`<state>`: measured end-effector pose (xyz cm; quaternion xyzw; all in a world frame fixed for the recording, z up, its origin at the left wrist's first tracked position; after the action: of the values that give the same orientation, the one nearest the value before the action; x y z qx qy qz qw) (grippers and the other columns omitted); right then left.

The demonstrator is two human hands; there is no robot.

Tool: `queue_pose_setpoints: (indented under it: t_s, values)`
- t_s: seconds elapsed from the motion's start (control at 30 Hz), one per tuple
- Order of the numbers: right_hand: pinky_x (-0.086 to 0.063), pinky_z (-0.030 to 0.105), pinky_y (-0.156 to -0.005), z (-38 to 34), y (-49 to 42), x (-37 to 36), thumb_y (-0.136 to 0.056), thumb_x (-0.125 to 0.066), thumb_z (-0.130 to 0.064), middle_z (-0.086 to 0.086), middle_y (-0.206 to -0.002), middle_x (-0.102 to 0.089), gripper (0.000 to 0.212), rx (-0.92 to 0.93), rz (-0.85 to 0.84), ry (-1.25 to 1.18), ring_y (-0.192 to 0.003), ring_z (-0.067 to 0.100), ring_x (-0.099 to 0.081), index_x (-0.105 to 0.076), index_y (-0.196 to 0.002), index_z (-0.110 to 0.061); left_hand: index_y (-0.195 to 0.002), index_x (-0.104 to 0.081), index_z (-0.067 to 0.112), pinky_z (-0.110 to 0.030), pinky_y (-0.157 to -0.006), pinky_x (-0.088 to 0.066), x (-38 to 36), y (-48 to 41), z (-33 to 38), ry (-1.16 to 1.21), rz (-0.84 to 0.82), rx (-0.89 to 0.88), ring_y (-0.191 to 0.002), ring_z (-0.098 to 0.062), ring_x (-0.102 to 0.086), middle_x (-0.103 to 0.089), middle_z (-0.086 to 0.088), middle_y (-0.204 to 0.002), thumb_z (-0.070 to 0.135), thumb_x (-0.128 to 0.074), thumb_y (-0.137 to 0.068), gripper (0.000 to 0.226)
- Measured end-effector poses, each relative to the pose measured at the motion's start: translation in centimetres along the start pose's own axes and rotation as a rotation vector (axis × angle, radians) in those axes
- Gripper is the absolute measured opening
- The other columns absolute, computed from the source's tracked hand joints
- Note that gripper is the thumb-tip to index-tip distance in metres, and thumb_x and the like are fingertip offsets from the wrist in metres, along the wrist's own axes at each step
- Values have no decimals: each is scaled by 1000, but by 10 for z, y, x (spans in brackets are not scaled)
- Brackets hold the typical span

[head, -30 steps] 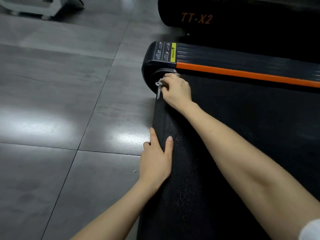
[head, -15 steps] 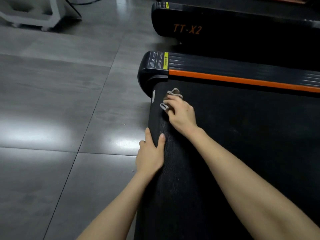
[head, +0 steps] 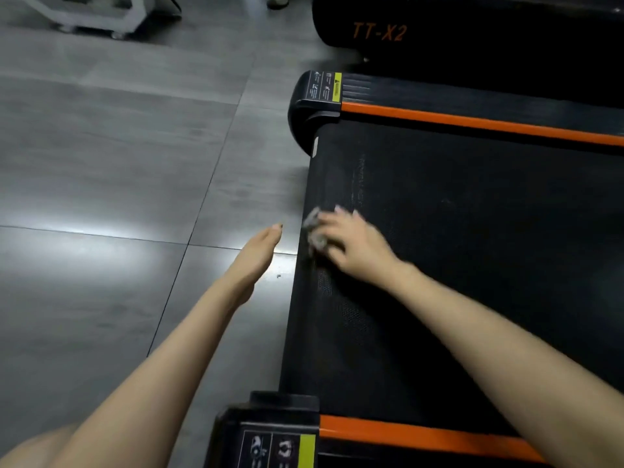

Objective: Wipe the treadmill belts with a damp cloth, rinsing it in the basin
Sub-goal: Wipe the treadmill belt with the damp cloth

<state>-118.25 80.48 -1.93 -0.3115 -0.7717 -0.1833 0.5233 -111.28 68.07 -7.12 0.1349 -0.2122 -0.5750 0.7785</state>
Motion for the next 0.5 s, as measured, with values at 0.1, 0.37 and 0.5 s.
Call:
queue_pose_setpoints:
  t_s: [0.1, 0.37, 0.5]
  values:
    - [-13, 44, -114, 22, -25, 0, -93, -53, -25, -2, -144, -43, 29, -250, 129, -114, -140, 29, -26, -63, -119, -18, -142, -43, 20, -36, -113, -28, 5, 11, 5, 16, 39, -51, -135, -15, -37, -43, 0, -146, 39, -36, -101, 46]
    - [-10, 33, -117, -79, 115, -40, -87, -50, -27, -3, -140, -50, 30, 268, -145, -264, -138, 15, -31, -67, -111, -22, -134, -50, 21, -32, -98, -36, 14, 31, 8, 29, 101, -72, -119, -18, -47, -52, -1, -129, 38, -33, -102, 40]
    - [-7, 30, -119, -61, 163, -31, -94, -51, -37, -8, -142, -46, 29, 374, -372, -313, -142, 5, -20, -66, -116, -26, -132, -52, 22, -30, -95, -37, 10, 37, 10, -26, 79, -103, -115, -17, -48, -53, 0, -126, 39, -31, -102, 41]
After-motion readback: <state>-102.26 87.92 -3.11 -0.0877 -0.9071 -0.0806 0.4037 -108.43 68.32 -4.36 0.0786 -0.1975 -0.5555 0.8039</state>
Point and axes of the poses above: each hand's wrist, its own y-axis away from the middle knuckle, its own x-axis out of the back of the hand, z = x × y, the point moved 10 cm from there along -y, towards the middle knuckle
